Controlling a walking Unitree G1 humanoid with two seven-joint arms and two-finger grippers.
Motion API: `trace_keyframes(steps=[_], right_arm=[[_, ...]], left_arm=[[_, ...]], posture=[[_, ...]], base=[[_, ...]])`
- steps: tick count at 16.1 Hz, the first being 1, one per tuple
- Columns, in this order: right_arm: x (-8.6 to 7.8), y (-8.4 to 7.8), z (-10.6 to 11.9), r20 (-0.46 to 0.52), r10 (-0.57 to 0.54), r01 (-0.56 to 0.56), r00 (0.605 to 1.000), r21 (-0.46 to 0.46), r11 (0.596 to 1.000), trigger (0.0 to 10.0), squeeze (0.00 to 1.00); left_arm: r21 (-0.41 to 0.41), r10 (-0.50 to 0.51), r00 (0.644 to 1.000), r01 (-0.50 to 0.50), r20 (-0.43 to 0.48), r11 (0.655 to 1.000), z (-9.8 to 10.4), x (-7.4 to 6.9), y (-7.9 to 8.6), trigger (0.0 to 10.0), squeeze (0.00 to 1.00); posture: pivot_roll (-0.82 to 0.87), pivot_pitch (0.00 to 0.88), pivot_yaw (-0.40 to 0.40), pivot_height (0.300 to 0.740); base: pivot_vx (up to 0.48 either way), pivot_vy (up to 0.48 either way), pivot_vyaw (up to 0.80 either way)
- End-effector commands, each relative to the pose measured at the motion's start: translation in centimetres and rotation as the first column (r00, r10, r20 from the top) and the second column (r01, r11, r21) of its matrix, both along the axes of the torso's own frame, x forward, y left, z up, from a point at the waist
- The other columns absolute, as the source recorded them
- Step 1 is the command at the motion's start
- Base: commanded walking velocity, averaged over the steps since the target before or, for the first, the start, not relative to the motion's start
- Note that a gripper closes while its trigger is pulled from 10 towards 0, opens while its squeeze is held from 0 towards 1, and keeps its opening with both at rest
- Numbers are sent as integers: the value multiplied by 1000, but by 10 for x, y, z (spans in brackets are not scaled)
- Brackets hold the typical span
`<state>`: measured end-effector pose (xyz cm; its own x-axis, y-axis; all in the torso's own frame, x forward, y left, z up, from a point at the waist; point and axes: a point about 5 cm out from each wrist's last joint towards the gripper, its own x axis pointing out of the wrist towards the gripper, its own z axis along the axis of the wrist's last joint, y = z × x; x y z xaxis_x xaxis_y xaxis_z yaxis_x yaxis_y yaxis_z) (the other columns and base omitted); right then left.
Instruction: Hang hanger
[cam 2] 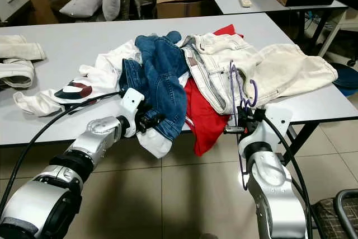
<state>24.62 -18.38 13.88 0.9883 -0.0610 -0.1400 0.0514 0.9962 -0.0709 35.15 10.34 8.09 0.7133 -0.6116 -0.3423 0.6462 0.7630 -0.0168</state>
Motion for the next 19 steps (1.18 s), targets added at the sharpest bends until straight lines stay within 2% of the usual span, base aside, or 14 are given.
trace_keyframes(steps=[1, 8, 10, 13, 15, 16, 18, 19], right_arm=[[3, 3, 2, 19, 7, -7, 1000, -2, 1000, 10000, 0], [4, 5, 5, 54, 18, -17, 998, -9, 1000, 10000, 0], [2, 4, 10, 95, 30, -30, 995, -1, 1000, 10000, 0], [0, 9, 18, 149, 80, -83, 986, 8, 997, 10000, 0], [-4, 12, 26, 197, 143, -152, 970, 31, 988, 10000, 0], [-6, 12, 28, 201, 174, -181, 964, 16, 983, 10000, 0], [-15, 7, 32, 208, 257, -258, 944, -22, 966, 10000, 0], [-16, 3, 32, 205, 252, -251, 946, -32, 967, 10000, 0]], left_arm=[[-8, -2, 1000, 2, 2, 1000, 4, 3, 1, 0, 0], [-86, 22, 1000, -22, -3, 996, 9, 6, -1, 0, 0], [-150, 59, 998, -53, 33, 987, 23, 14, 1, 0, 0], [-178, 63, 996, -50, 67, 983, 36, 20, 1, 0, 0], [-254, 96, 990, -67, 104, 965, 56, 29, 2, 0, 0], [-267, 105, 986, -67, 132, 961, 65, 32, 3, 0, 0], [-329, 173, 926, -58, 334, 943, 138, 54, 9, 0, 0], [-330, 179, 892, -36, 415, 943, 167, 58, 12, 0, 0]], posture=[[-203, 0, 79, 740], [-211, 0, 87, 740], [-215, 0, 93, 740], [-215, 0, 97, 740], [-215, 0, 102, 740], [-216, 0, 106, 740], [-212, 0, 111, 740], [-213, 0, 111, 740]], base=[[0, 0, 0], [0, 0, 0], [0, 0, 0], [0, 0, 0], [0, 0, 0], [0, 0, 0], [0, 0, 0], [0, 0, 0]])
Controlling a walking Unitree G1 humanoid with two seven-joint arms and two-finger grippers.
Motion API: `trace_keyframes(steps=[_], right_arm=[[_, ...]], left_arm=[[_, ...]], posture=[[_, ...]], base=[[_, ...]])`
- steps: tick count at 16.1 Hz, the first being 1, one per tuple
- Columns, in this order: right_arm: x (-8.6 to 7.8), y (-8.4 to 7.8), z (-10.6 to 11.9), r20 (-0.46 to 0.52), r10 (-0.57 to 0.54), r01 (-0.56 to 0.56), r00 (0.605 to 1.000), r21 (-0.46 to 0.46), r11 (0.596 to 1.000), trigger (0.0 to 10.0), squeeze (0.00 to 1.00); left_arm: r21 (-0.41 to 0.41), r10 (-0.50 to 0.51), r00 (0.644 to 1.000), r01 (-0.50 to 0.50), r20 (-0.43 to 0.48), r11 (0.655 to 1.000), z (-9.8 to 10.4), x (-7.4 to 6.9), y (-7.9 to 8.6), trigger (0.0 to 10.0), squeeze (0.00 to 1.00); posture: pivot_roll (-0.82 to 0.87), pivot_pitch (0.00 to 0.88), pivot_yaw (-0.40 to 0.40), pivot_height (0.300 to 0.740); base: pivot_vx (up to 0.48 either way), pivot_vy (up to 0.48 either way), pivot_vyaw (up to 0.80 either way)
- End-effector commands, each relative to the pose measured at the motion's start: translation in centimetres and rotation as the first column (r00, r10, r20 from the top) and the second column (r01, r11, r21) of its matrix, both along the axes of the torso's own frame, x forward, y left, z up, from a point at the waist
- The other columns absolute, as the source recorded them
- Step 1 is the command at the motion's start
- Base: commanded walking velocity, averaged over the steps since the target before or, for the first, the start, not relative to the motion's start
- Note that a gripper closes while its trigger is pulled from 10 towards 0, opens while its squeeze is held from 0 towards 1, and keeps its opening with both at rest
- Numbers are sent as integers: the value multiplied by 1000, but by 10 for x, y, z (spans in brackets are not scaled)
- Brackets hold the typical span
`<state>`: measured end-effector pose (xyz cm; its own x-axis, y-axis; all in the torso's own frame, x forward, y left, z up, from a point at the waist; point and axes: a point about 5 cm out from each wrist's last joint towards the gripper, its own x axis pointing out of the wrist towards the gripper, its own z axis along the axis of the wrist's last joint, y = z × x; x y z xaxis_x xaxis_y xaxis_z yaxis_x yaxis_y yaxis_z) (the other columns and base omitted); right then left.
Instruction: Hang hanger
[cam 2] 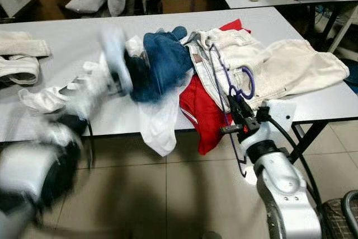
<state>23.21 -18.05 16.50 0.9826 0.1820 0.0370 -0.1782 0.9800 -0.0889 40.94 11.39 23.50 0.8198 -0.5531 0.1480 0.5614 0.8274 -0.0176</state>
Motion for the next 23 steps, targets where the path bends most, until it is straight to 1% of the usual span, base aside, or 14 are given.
trace_keyframes(steps=[1, 5, 6, 9, 10, 11, 12, 13, 14, 16, 18, 19, 20, 23], right_arm=[[-1, -4, 5, 30, -8, 8, 1000, 7, 1000, 10000, 0], [2, -9, 6, 33, -48, 47, 998, 31, 998, 10000, 0], [3, -9, 6, 33, -47, 46, 998, 34, 998, 10000, 0], [5, -5, 7, 45, -32, 29, 998, 67, 997, 10000, 0], [5, -2, 10, 60, -16, 11, 998, 83, 997, 10000, 0], [5, -2, 12, 67, -13, 7, 998, 87, 996, 10000, 0], [6, -5, 13, 72, -29, 22, 997, 97, 995, 10000, 0], [7, -11, 9, 57, -71, 66, 996, 95, 993, 10000, 0], [7, -15, 7, 47, -103, 99, 994, 87, 991, 10000, 0], [5, -25, 7, 42, -181, 177, 983, 91, 980, 10000, 0], [3, -30, 7, 42, -212, 208, 976, 92, 974, 10000, 0], [1, -32, 7, 41, -222, 218, 974, 90, 972, 10000, 0], [0, -32, 6, 38, -221, 217, 975, 87, 972, 10000, 0], [0, -30, 5, 33, -218, 215, 975, 87, 973, 10000, 0]], left_arm=[[-12, 6, 990, -4, 140, 1000, 39, 2, 5, 0, 0], [-22, 26, 923, -19, 383, 1000, 122, -4, 29, 0, 0], [-18, 26, 909, -20, 417, 1000, 131, -7, 33, 0, 0], [-45, 49, 908, -33, 417, 998, 139, -8, 40, 0, 0], [-25, 26, 911, -18, 412, 1000, 139, -8, 35, 0, 0], [-17, 13, 914, -7, 406, 1000, 137, -7, 31, 0, 0], [44, -37, 928, 22, 371, 999, 124, -5, 10, 0, 0], [126, -102, 942, 64, 320, 990, 101, -3, -16, 0, 0], [136, -122, 953, 87, 277, 987, 85, -3, -30, 0, 0], [163, -197, 967, 171, 161, 972, 37, -10, -76, 0, 0], [161, -274, 955, 255, 111, 954, 17, -19, -99, 0, 0], [187, -356, 934, 345, 28, 920, -8, -29, -116, 10000, 0], [230, -382, 923, 380, -38, 896, -28, -34, -120, 10000, 1000], [269, -374, 922, 386, -97, 882, -46, -35, -116, 10000, 1000]], posture=[[-210, 0, 109, 740], [-197, 0, 107, 740], [-192, 0, 105, 740], [-179, 0, 100, 740], [-174, 0, 100, 740], [-174, 0, 100, 740], [-171, 0, 101, 740], [-182, 0, 109, 740], [-184, 0, 112, 740], [-206, 0, 130, 740], [-221, 0, 143, 740], [-229, 0, 149, 740], [-230, 0, 151, 740], [-225, 0, 145, 740]], base=[[0, 0, 0], [0, 0, 0], [0, 0, 0], [0, 0, 0], [0, 0, 0], [0, 0, 0], [0, 0, 0], [0, 0, 0], [0, 0, 0], [0, 0, 0], [0, 0, 0], [0, 0, 0], [0, 0, 0], [0, 0, 0]])
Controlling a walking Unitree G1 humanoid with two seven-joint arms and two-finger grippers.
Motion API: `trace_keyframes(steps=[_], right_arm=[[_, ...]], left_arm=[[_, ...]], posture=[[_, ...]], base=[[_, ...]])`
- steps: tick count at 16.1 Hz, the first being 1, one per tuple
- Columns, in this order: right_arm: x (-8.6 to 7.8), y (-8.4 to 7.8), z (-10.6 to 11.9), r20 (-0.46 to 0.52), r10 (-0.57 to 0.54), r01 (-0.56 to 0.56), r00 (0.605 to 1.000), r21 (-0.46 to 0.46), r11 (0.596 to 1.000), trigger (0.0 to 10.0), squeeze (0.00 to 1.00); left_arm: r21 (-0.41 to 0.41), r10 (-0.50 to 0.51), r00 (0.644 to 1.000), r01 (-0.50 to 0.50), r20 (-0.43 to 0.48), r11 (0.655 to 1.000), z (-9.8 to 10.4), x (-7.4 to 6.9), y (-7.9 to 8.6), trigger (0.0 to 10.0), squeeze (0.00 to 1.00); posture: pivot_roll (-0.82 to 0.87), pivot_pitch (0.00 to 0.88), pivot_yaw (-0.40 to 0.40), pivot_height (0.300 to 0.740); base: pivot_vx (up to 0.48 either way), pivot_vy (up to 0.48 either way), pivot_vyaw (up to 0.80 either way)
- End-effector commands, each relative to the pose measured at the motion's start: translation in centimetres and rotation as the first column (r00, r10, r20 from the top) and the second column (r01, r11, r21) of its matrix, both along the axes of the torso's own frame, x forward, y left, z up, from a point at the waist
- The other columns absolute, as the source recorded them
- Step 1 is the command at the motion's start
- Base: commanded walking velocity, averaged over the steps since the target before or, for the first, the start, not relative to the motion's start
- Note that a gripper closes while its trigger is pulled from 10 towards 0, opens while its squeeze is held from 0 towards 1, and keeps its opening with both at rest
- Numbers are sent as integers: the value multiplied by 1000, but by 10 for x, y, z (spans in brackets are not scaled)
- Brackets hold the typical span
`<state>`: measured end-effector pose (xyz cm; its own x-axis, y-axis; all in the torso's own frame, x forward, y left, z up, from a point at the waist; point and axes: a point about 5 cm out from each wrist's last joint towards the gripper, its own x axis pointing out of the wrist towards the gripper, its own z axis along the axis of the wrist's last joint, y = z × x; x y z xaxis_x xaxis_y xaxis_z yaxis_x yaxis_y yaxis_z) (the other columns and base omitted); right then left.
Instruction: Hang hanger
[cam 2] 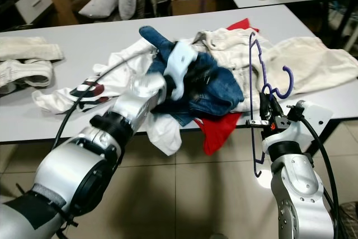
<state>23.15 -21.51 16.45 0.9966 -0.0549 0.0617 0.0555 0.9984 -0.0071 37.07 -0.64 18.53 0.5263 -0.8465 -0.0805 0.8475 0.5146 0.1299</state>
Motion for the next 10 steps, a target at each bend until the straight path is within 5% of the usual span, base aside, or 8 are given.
trace_keyframes(steps=[1, 8, 10], right_arm=[[1, 6, 5, 21, 16, -16, 1000, 0, 1000, 10000, 0], [3, 9, 6, 27, 33, -33, 999, 12, 999, 10000, 0], [3, 9, 6, 28, 33, -33, 999, 12, 999, 10000, 0]], left_arm=[[30, -12, 1000, 12, -2, 999, 0, 2, 6, 10000, 1000], [168, -161, 986, 152, 37, 974, -18, -4, 45, 10000, 1000], [184, -186, 982, 176, 40, 967, -17, -3, 57, 10000, 0]], posture=[[-221, 0, 141, 740], [-209, 0, 131, 740], [-209, 0, 130, 740]], base=[[0, 0, 0], [0, 0, 0], [0, 0, 0]])
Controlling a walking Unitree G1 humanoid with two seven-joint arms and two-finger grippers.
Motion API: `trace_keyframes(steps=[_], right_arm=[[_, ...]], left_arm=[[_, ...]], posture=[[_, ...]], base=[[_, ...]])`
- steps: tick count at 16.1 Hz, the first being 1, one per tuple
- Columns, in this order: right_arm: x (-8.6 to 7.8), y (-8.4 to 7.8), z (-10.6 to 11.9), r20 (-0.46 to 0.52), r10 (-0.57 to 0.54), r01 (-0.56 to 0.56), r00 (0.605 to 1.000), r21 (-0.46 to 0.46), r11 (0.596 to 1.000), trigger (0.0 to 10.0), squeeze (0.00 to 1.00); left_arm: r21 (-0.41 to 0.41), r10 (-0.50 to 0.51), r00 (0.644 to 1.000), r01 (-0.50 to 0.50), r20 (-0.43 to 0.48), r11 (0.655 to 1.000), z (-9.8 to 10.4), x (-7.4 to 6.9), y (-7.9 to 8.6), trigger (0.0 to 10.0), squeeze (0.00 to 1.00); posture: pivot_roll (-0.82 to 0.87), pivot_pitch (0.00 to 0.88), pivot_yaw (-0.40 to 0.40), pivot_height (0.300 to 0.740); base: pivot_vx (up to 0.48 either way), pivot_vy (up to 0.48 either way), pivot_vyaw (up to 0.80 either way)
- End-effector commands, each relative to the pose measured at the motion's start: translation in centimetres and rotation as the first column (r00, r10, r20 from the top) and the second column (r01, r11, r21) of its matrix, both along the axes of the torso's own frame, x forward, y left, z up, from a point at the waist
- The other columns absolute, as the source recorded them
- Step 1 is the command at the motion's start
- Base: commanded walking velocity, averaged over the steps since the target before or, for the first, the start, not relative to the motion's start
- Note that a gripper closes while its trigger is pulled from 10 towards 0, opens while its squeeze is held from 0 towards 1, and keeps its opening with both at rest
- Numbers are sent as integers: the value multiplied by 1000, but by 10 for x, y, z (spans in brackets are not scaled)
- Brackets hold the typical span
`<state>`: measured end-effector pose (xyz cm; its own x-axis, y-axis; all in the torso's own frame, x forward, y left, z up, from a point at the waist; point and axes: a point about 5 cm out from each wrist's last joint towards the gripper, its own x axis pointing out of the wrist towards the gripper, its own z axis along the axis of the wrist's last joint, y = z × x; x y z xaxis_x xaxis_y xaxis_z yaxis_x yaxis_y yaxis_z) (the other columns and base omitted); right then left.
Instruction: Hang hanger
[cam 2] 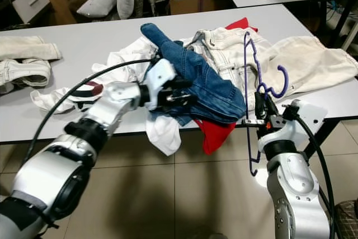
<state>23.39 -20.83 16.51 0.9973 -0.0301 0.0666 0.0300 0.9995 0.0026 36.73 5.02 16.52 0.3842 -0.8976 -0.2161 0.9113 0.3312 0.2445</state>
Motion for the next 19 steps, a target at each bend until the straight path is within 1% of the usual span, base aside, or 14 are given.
trace_keyframes(steps=[1, 2, 4, 5, 7, 11, 12, 13, 14, 15, 16, 17, 18, 19], right_arm=[[0, 2, 5, 23, 7, -7, 1000, 3, 1000, 10000, 0], [0, 1, 5, 24, 5, -5, 1000, 2, 1000, 10000, 0], [0, 1, 6, 25, 5, -5, 1000, 2, 1000, 10000, 0], [0, 1, 6, 25, 6, -6, 1000, 0, 1000, 10000, 0], [-1, 1, 6, 23, 3, -3, 1000, -2, 1000, 10000, 0], [-1, 1, 6, 23, 3, -3, 1000, -2, 1000, 10000, 0], [-1, 3, 5, 21, 6, -6, 1000, 1, 1000, 10000, 0], [-1, 5, 5, 21, 12, -12, 1000, 6, 1000, 10000, 0], [0, 6, 5, 21, 15, -15, 1000, 7, 1000, 10000, 0], [0, 6, 5, 21, 15, -16, 1000, 8, 1000, 10000, 0], [1, 6, 5, 21, 18, -18, 1000, 8, 1000, 10000, 0], [1, 7, 5, 22, 20, -20, 1000, 6, 1000, 10000, 0], [1, 7, 5, 22, 20, -21, 1000, 5, 1000, 10000, 0], [1, 7, 5, 23, 20, -21, 1000, 4, 1000, 10000, 0]], left_arm=[[36, -12, 1000, 11, 29, 999, 2, 1, 7, 10000, 0], [108, 4, 998, -11, 63, 994, -2, 2, 14, 10000, 0], [152, 13, 997, -25, 81, 988, -8, 1, 15, 10000, 0], [160, 7, 997, -19, 77, 987, -15, -3, 11, 10000, 0], [104, 95, 994, -100, 50, 990, -25, -5, 2, 10000, 0], [104, 95, 994, -100, 50, 990, -25, -5, 2, 10000, 0], [27, 220, 975, -220, -4, 975, -28, -1, 3, 10000, 0], [-46, 353, 932, -358, -80, 933, -31, 4, 8, 10000, 0], [-88, 392, 912, -403, -122, 911, -31, 6, 9, 10000, 0], [-100, 398, 908, -411, -134, 906, -30, 6, 9, 10000, 0], [-118, 419, 895, -437, -151, 892, -30, 7, 9, 10000, 0], [-128, 441, 881, -464, -173, 877, -31, 7, 9, 4824, 0], [-123, 445, 878, -468, -178, 875, -33, 7, 9, 4471, 0], [-115, 446, 875, -470, -188, 875, -35, 6, 7, 2392, 0]], posture=[[-209, 0, 130, 740], [-211, 0, 129, 740], [-216, 0, 130, 740], [-220, 0, 131, 740], [-228, 0, 133, 740], [-228, 0, 133, 740], [-235, 0, 133, 740], [-233, 0, 131, 740], [-233, 0, 131, 740], [-232, 0, 130, 740], [-232, 0, 130, 740], [-235, 0, 133, 740], [-235, 0, 133, 740], [-237, 0, 135, 740]], base=[[0, 0, 0], [0, 0, 0], [0, 0, 0], [0, 0, 0], [0, 0, 0], [0, 0, 0], [0, 0, 0], [0, 0, 0], [0, 0, 0], [0, 0, 0], [0, 0, 0], [0, 0, 0], [0, 0, 0], [0, 0, 0]])
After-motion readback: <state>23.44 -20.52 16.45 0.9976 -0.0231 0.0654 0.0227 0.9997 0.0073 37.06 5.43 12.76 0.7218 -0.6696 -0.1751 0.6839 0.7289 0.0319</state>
